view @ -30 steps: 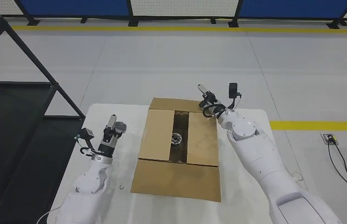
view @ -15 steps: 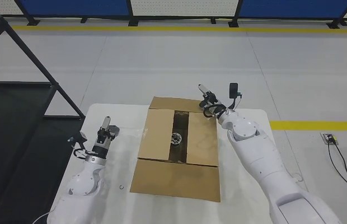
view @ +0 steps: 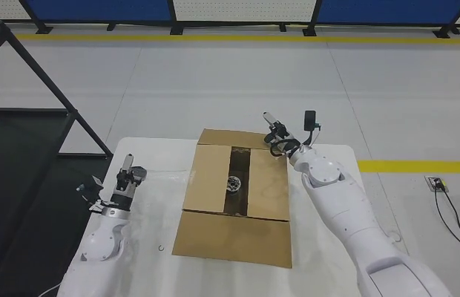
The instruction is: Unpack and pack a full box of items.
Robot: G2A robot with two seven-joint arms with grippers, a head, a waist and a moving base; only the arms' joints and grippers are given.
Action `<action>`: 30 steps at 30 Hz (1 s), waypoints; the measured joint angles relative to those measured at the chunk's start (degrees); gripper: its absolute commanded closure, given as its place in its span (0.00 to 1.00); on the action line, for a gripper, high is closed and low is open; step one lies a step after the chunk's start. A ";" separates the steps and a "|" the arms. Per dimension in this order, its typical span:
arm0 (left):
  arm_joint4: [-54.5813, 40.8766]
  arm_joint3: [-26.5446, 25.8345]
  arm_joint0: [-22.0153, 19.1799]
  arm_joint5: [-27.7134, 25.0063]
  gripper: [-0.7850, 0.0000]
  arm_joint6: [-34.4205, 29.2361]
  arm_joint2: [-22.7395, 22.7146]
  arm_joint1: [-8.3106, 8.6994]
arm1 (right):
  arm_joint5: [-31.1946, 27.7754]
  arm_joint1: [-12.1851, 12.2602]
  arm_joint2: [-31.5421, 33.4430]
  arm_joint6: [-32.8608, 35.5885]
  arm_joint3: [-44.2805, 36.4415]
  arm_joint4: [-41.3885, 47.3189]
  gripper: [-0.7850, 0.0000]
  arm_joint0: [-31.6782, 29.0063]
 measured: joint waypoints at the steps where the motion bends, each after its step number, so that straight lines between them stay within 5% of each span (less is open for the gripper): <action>1: -0.01 0.25 -0.15 0.18 0.00 -0.08 -0.41 0.08 | -0.03 0.01 0.09 0.02 0.00 -0.05 0.00 -0.03; 20: -3.02 6.06 -2.82 3.39 0.00 -3.70 -4.86 1.04 | 0.47 0.09 1.34 0.52 -0.33 -1.80 0.00 -0.18; 30: -7.54 11.97 -6.41 10.83 0.00 -3.21 -6.19 1.01 | 0.43 -0.01 1.88 0.92 -0.21 -2.43 0.00 -0.03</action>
